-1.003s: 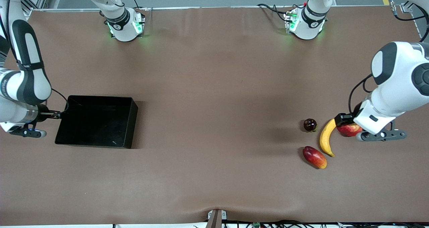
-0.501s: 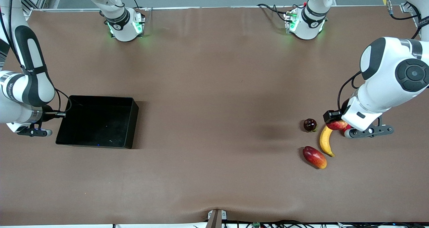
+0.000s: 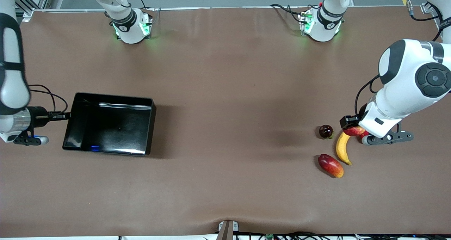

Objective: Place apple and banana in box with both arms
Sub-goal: 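Push the black box toward the fruit with the right gripper while the left holds, then carry the apple over the box with the left gripper while the right gripper withdraws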

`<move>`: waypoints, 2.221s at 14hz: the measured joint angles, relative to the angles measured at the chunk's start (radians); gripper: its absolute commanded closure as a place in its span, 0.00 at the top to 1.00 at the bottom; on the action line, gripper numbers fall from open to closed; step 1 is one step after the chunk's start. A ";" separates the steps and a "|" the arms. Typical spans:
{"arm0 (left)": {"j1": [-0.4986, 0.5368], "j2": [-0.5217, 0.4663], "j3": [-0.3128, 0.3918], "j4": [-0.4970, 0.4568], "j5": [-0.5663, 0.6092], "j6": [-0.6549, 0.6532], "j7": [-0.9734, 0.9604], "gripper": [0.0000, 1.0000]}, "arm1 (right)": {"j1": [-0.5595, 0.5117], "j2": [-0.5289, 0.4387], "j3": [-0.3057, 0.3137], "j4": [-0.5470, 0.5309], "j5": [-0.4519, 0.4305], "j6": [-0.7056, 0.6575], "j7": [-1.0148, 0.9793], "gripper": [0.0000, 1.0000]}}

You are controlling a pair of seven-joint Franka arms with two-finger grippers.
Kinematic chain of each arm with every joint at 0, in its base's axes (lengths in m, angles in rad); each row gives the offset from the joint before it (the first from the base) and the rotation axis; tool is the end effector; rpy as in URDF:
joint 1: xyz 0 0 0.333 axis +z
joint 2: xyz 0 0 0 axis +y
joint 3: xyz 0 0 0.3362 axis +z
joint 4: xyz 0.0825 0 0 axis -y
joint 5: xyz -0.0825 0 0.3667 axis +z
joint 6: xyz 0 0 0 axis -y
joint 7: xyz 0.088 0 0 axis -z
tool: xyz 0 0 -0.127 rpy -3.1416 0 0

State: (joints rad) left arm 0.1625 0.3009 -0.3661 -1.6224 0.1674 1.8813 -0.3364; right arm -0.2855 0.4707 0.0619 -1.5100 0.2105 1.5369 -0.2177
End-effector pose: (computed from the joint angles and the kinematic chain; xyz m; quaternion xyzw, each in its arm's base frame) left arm 0.6261 -0.0895 0.4607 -0.9985 -0.0469 0.0029 0.0280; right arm 0.6108 -0.1166 0.3761 -0.9685 0.0226 0.1873 0.1625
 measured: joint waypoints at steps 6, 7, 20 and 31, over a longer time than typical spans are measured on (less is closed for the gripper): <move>-0.001 0.000 -0.025 0.000 0.000 -0.001 -0.038 0.00 | 0.189 -0.001 0.028 0.027 0.118 -0.002 0.100 0.00; -0.001 0.000 -0.030 0.000 0.000 -0.002 -0.042 0.00 | 0.239 -0.001 0.031 0.026 0.127 0.030 0.150 0.00; -0.001 0.000 -0.042 0.000 0.000 -0.007 -0.062 0.00 | 0.703 0.160 0.032 0.006 0.138 0.450 0.570 0.00; -0.034 0.002 -0.098 -0.006 -0.004 -0.012 -0.216 0.00 | 0.767 0.181 0.007 0.144 -0.062 0.436 0.618 1.00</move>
State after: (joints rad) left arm 0.1283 0.3033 -0.4643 -1.6288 0.1630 1.8688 -0.5523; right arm 0.4818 0.6515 0.0691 -1.3660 0.1484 1.9728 0.4002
